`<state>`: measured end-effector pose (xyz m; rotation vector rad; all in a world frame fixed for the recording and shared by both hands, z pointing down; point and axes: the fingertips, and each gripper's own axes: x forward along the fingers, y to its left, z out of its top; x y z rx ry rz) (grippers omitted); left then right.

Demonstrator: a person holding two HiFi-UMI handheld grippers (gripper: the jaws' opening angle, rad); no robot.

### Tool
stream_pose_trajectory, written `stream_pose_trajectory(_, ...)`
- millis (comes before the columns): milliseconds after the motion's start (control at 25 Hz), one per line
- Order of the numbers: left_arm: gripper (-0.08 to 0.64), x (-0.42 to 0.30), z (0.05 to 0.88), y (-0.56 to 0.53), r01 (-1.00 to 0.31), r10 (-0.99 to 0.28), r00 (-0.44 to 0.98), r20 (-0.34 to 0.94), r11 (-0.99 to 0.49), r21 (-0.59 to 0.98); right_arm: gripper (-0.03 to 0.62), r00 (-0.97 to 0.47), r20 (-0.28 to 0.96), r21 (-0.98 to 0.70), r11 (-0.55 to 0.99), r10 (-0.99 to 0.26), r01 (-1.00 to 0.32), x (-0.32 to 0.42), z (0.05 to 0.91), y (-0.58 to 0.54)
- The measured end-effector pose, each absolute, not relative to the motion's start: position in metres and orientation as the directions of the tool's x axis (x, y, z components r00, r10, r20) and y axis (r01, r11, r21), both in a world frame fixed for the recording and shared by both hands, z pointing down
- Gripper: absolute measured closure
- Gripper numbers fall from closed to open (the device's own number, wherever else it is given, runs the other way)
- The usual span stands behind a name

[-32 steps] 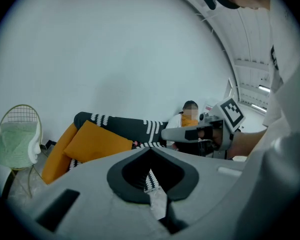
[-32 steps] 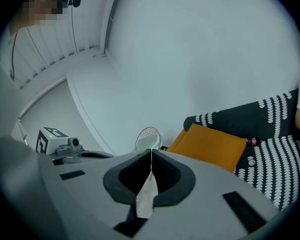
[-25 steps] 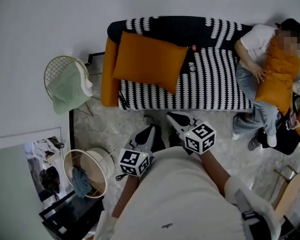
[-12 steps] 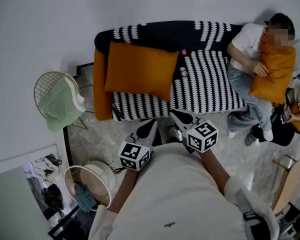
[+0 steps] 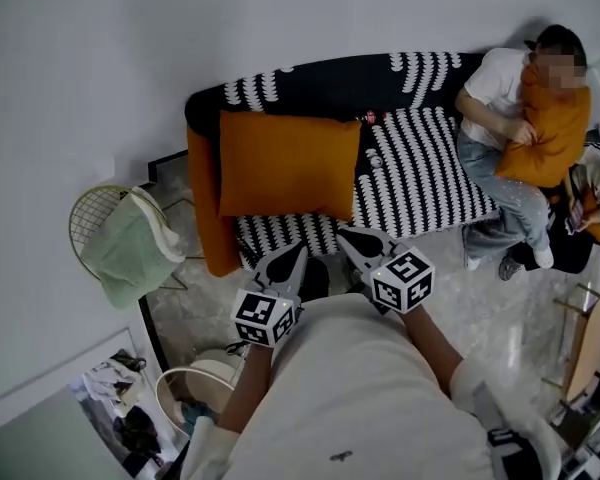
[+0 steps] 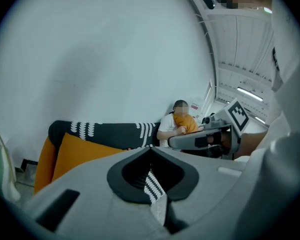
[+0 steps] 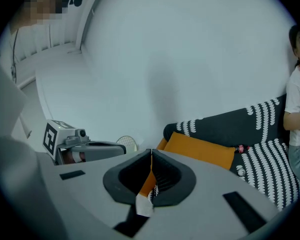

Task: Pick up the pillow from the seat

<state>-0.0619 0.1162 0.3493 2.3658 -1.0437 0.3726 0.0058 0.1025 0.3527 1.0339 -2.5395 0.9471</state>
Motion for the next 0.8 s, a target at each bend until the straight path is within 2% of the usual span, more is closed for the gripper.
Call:
stream_pose_trajectory(400,0.549,-0.126,0.366,0.054,-0.685,-0.535,0.724,0.437,-0.634,0.359,0.582,-0.610,0.486,-0.435,0.432,-0.625,-0.790,-0.037,0.366,0.058)
stream_pose_trajectory(800,0.548,-0.160,0.393,0.007,-0.673,-0.503,0.731,0.461,-0.645,0.363,0.581,-0.553,0.563,-0.420,0.364,-0.614,-0.832,-0.055,0.394,0.034)
